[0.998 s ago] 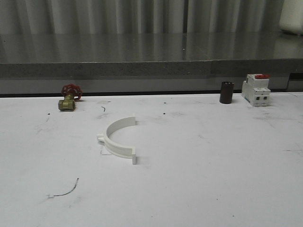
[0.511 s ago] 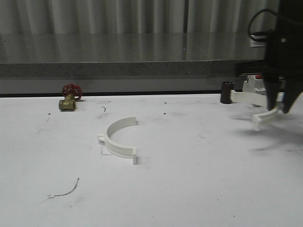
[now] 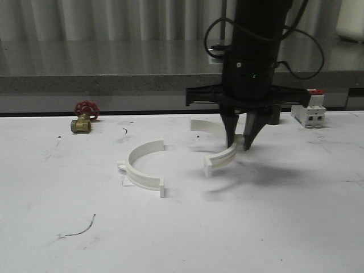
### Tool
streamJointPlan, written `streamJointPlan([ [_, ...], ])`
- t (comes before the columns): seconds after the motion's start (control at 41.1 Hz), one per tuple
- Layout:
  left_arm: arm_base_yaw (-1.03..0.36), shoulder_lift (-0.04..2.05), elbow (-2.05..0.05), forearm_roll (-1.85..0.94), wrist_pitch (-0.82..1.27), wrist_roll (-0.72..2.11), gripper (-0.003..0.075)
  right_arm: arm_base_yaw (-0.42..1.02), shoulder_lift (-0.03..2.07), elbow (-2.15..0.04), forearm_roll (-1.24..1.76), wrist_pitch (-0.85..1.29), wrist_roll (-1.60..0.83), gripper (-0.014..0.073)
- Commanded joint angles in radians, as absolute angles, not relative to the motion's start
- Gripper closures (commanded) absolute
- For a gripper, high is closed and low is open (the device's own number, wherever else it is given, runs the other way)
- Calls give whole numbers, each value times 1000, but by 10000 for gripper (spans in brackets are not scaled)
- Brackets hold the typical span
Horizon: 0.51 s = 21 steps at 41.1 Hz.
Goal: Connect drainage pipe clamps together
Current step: 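Move the held half-ring against the placed half-ring, closing the circle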
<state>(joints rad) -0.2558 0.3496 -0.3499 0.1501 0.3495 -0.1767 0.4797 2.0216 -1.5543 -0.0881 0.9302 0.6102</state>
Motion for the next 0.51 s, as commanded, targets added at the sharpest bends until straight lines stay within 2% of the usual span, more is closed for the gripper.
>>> streamJointPlan([
  [0.0, -254, 355, -378, 154, 265, -178, 741, 499, 2002, -1621, -96, 918, 628, 548],
  [0.487, -254, 355, -378, 154, 265, -178, 741, 515, 2088, -1681, -84, 922, 678, 548],
])
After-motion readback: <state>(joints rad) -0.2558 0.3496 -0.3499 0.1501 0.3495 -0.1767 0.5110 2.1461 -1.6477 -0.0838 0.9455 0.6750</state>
